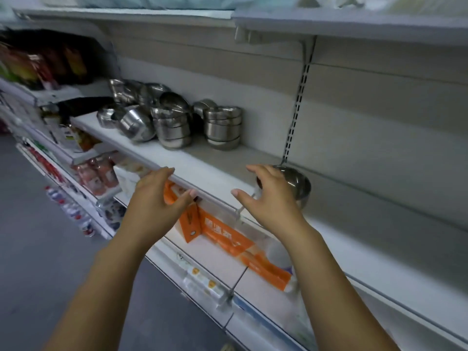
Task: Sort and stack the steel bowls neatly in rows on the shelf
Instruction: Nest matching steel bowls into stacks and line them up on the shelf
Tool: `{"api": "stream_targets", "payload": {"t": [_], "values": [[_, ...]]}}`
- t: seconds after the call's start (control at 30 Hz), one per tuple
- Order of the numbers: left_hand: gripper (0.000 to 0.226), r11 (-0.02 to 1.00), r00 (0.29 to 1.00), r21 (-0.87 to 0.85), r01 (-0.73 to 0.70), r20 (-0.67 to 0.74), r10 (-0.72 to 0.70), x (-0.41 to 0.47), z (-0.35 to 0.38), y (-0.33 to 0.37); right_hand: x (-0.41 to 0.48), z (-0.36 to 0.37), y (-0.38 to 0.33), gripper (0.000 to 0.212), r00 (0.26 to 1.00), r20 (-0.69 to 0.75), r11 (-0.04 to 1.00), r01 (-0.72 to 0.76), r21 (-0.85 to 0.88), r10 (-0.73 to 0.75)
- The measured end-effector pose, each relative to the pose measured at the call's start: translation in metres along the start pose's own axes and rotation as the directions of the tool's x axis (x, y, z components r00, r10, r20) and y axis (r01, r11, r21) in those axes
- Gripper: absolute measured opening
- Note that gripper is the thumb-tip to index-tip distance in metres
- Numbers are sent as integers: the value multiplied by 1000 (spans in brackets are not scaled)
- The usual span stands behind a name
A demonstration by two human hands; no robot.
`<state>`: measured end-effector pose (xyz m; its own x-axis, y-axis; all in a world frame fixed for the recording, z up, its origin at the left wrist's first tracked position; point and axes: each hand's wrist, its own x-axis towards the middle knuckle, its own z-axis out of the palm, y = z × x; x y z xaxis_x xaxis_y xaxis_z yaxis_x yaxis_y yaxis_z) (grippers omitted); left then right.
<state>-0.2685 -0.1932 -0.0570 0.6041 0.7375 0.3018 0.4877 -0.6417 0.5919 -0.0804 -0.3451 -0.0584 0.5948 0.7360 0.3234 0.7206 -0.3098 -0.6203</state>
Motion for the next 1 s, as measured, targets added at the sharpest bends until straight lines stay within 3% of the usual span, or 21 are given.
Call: {"api": "stream_targets", "payload": {"t": [0.2, 0.37, 0.43, 0.67, 0.87, 1.0], "values": [[72, 995, 998, -91, 46, 38, -43, 85, 5, -18, 81, 37, -7, 64, 999, 4, 997, -50, 63, 50], [68, 902, 987, -401, 159, 52, -151, 130, 9, -43, 142, 61, -7, 50, 984, -45, 973, -166, 158, 175], [60, 882, 988, -446, 150, 54, -141, 141, 14, -52, 160, 66, -5, 46, 967, -63, 947, -228, 225, 248], [48, 851, 992, -518, 86, 125, -25, 208, 47, -55, 200, 76, 12, 36, 931, -189, 940, -275, 201, 312], [26, 736, 988, -676, -44, 79, 132, 268, 75, -45, 226, 74, 23, 31, 902, -306, 948, -254, 194, 304], [31, 653, 978, -755, -63, 85, 192, 287, 96, -45, 242, 71, 19, 40, 931, -279, 972, -226, 64, 235]]}}
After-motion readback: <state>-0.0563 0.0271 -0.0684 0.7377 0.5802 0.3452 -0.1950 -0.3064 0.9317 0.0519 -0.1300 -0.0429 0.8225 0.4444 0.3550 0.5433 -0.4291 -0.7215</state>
